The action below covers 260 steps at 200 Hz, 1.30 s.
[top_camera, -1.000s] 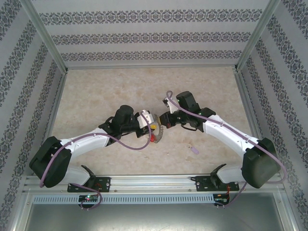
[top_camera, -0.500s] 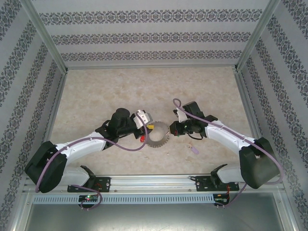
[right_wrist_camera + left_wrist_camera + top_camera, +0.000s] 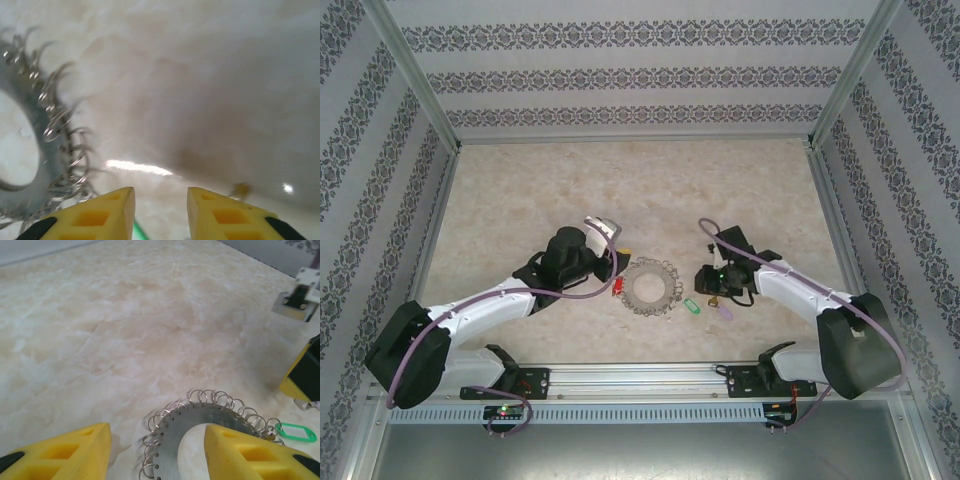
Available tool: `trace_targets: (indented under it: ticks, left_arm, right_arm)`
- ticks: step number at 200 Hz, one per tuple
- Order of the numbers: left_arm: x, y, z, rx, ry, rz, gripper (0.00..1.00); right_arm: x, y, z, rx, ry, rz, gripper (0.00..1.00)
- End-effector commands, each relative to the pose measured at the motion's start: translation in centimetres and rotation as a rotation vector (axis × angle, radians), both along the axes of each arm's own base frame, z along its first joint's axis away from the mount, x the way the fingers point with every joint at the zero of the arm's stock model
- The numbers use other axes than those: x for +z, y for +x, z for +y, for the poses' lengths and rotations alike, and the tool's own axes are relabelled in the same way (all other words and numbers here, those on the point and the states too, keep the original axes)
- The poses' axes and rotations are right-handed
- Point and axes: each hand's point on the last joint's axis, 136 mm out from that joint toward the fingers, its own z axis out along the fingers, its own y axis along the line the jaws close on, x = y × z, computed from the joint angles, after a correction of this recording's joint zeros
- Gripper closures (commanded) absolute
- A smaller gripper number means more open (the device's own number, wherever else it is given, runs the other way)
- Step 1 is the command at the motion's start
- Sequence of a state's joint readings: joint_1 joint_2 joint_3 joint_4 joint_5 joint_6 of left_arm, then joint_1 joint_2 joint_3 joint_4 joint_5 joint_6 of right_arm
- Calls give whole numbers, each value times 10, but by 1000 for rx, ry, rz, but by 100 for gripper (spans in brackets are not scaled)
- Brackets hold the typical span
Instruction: Put the keys on the keyring
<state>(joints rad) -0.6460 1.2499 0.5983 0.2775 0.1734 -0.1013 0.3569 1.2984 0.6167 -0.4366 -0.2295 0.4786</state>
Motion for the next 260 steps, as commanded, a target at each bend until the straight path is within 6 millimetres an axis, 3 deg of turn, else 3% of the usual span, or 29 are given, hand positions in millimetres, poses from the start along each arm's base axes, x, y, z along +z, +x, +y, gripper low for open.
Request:
trace_targets:
  ticks: [1, 39, 67, 96, 155, 227, 260]
  left_arm:
    - [-15, -2, 15, 125, -42, 136, 47]
    - [-37, -7, 22, 240, -102, 311, 41]
    - [-59, -23, 15, 249, -151, 513, 39]
    - [-77, -46, 7, 232, -191, 694, 39]
    - [-89, -73, 11, 272, -283, 843, 37]
    - [-108, -66, -7, 249, -265, 902, 44]
    - [-114, -57, -14, 238, -249, 906, 52]
  right_arm:
    - [18, 8, 16, 19, 98, -48, 69]
    - [35, 14, 58, 135, 211, -72, 61]
    - [21, 30, 55, 117, 155, -64, 58]
    - [12, 41, 65, 166, 175, -39, 57]
    - [3, 42, 90, 288, 271, 13, 57]
    - [-16, 25, 96, 354, 327, 84, 60]
    - [-12, 18, 108, 382, 424, 87, 66]
